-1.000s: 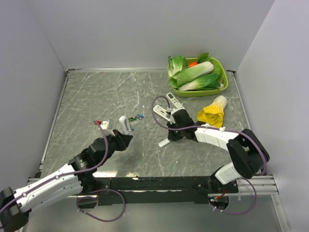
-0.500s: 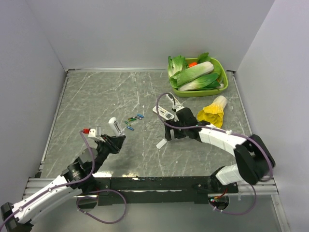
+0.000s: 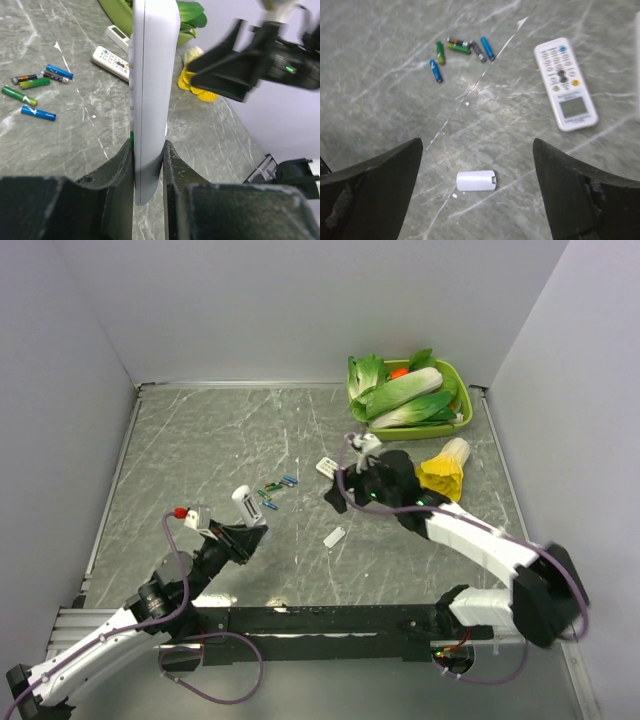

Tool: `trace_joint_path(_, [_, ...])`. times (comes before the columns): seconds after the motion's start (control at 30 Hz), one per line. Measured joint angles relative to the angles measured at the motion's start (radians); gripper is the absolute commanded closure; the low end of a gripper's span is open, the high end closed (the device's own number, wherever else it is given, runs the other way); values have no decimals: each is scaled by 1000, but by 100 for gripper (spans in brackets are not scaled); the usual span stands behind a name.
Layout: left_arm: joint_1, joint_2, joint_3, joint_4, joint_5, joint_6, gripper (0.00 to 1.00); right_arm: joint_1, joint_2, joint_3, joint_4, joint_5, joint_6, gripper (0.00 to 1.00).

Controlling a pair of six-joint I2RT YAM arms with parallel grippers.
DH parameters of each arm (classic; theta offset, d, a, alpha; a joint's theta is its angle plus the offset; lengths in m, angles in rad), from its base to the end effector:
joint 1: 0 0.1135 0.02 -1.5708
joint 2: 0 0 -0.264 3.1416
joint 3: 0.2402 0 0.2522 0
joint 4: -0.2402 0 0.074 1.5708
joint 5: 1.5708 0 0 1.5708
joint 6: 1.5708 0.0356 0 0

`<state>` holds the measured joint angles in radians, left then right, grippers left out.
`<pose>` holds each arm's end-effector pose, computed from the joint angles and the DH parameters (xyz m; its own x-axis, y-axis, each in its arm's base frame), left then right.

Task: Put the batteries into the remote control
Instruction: Place the battery cover at the center of the board, then pick up the battery from the center of the board.

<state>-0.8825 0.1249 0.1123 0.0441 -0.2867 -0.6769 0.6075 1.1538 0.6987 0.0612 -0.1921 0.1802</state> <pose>0.0788 -0.0800 0.2067 -0.3360 -0.5373 -0.7736 0.4501 0.6299 -0.6330 0.2097 0.1540 0.2593 -0.4364 -0.0891 -0.8953 -0.6372 0.7332 0.2376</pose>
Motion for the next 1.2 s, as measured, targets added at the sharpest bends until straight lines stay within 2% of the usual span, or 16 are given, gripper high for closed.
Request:
trace_joint_path(0.17, [0, -24, -2, -7, 29, 1, 99, 42, 266, 178, -28, -68, -52, 13])
trace_joint_path(0.27, [0, -55, -6, -23, 30, -9, 99, 99, 383, 289, -58, -68, -92, 20])
trace_joint_path(0.4, [0, -107, -6, -66, 16, -29, 99, 168, 551, 449, -81, -71, -143, 23])
trace_joint_path(0.57, [0, -115, -6, -132, -20, -47, 99, 222, 744, 624, -142, -55, -208, 33])
trace_joint_path(0.63, [0, -115, -6, -153, -29, -50, 99, 238, 811, 674, -165, -43, -230, 33])
trace_joint_path(0.83, [0, -115, -6, -186, -34, -50, 99, 272, 908, 727, -220, -11, -265, 40])
trace_joint_path(1.2, [0, -115, -6, -192, -44, -50, 99, 293, 970, 783, -244, 18, -291, 49])
